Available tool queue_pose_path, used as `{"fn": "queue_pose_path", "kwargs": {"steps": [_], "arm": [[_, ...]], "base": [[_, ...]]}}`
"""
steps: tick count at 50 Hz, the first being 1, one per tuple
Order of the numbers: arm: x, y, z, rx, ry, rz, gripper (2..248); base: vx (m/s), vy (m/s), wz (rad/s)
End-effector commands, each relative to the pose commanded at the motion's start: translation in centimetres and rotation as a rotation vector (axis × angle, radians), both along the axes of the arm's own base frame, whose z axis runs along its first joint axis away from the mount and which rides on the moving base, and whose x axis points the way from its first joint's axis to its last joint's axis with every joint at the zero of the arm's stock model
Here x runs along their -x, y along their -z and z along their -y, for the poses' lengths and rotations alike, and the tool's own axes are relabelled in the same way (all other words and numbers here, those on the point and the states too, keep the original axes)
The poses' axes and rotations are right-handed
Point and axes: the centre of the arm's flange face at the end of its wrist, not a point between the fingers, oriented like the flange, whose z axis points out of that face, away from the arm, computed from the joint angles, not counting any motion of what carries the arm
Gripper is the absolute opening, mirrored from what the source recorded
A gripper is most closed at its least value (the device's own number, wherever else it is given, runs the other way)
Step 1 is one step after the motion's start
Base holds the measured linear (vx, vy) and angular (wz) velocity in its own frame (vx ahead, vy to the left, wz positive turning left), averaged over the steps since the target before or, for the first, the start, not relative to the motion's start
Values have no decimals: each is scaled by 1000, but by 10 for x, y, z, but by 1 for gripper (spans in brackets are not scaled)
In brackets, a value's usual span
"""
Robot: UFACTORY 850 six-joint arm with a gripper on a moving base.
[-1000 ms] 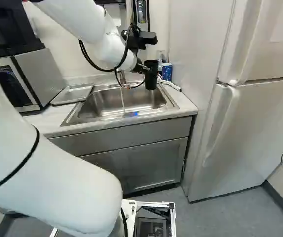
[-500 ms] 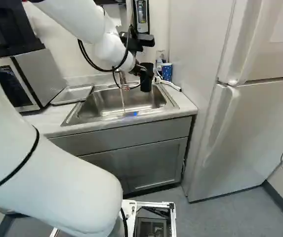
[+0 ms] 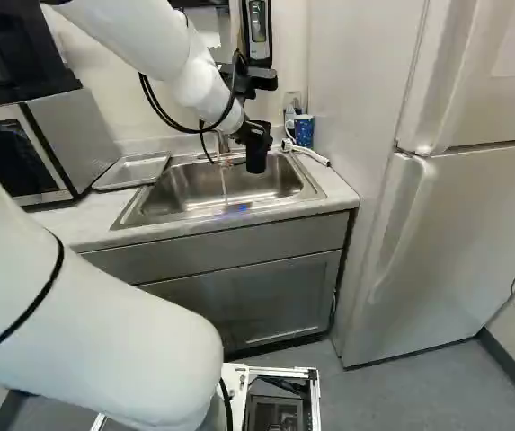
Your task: Rinse the cup and place it in the tray
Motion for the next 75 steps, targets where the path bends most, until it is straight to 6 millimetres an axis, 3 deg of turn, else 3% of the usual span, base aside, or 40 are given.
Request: {"fn": "queue_pose_path", "kwargs": {"steps": [33,64,75], "arm": [[-7,34,-10,6,-124,-118,122],[1,35,-54,107,-289,-126,122],[6,35,-60,122,-315,-125,122]], "base": [[0,0,0],[0,0,0],[0,0,0]]}}
